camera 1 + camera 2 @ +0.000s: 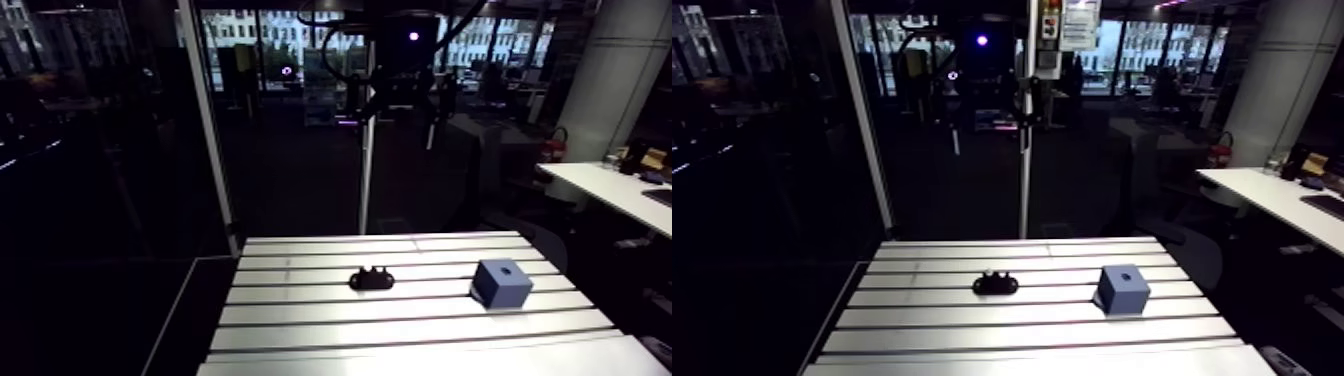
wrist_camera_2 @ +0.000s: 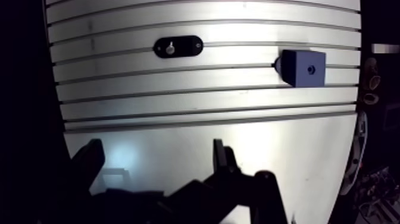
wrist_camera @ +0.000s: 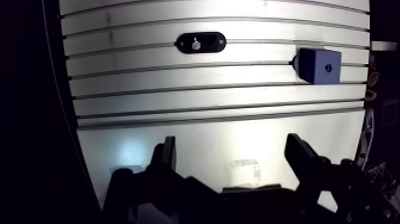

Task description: Pick up the M10 bolt and insert it into the hex recess until seated.

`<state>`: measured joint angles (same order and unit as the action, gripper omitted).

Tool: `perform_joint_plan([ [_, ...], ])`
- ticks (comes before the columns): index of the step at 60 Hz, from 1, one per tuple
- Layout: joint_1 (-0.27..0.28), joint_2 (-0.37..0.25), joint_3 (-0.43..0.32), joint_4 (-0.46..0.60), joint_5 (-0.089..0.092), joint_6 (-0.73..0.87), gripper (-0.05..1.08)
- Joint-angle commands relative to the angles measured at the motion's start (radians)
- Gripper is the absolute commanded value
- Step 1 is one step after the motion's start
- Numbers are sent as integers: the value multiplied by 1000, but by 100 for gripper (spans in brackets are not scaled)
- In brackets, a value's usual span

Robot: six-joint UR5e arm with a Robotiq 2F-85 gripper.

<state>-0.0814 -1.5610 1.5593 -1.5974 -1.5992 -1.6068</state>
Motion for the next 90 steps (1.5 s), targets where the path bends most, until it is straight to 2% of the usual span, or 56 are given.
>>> perform_joint_plan([
  [1,91,-26,29,12,44,-31,2],
  [55,95,-26,51,-13,32,-29,2],
  [61,94,-27,81,-67,29,-43,2],
  [65,88,-30,122,-150,26,-65,2],
  [83,75,-40,236,-362,26,-128,2],
  [85,71,-40,256,-409,27,-146,2],
  [90,64,-40,276,-443,29,-168,2],
])
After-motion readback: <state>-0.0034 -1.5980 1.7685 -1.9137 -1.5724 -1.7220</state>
